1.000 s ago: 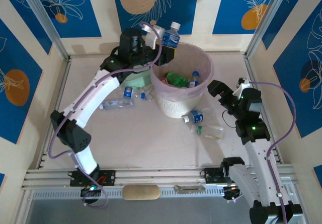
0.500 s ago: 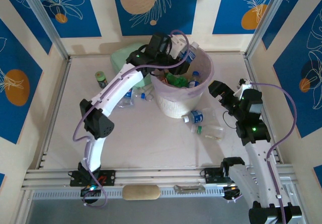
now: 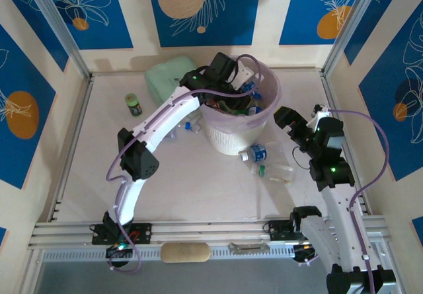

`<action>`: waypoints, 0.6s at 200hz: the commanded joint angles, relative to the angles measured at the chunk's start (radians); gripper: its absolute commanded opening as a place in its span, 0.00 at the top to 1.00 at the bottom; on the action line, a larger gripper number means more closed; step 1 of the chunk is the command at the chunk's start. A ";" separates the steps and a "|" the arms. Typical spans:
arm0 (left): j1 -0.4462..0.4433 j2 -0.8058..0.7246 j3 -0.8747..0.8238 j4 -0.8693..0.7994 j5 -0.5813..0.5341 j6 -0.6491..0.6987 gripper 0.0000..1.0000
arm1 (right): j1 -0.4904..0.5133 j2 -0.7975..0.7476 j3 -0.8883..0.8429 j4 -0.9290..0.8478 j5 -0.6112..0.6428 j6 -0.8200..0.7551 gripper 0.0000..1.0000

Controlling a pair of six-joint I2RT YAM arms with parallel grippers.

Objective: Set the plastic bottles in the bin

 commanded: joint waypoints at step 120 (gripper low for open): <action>-0.015 -0.044 0.024 -0.009 -0.044 -0.022 0.05 | -0.010 -0.018 -0.005 0.002 -0.014 0.009 0.01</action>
